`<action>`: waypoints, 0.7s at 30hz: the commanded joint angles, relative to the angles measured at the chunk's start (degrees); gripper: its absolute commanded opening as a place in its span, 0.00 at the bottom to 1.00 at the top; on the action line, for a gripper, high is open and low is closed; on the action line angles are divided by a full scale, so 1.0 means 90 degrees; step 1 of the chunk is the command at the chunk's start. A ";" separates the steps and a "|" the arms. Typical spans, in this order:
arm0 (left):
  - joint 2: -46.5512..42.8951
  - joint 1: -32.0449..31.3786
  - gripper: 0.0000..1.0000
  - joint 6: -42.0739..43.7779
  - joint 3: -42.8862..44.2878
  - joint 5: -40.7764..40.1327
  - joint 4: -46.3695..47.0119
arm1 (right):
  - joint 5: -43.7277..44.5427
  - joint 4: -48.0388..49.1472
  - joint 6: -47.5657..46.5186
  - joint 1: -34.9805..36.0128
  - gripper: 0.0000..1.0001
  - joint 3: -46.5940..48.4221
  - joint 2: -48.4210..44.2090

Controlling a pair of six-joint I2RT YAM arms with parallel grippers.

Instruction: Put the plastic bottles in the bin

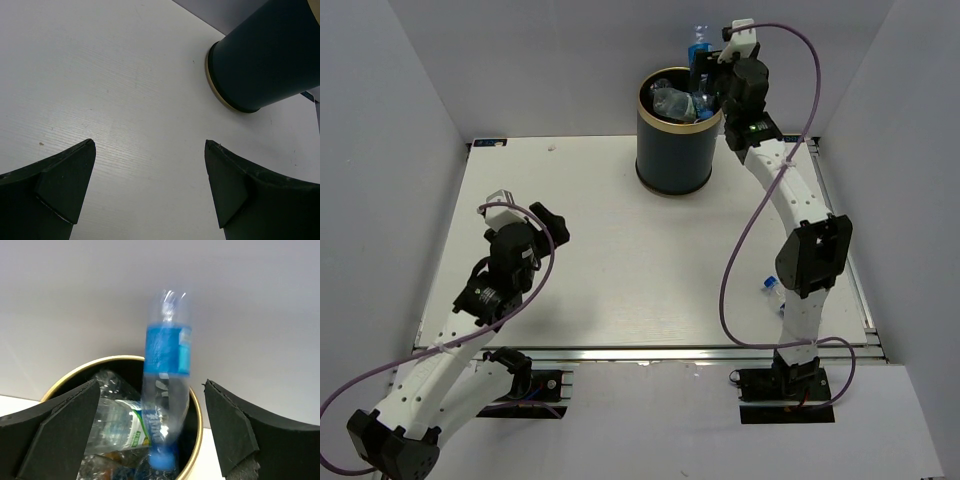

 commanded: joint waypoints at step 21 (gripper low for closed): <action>0.0693 0.0017 0.98 -0.0016 -0.0200 0.1580 0.0982 | 0.0943 -0.7405 0.2263 -0.0487 0.89 -0.6034 -0.5583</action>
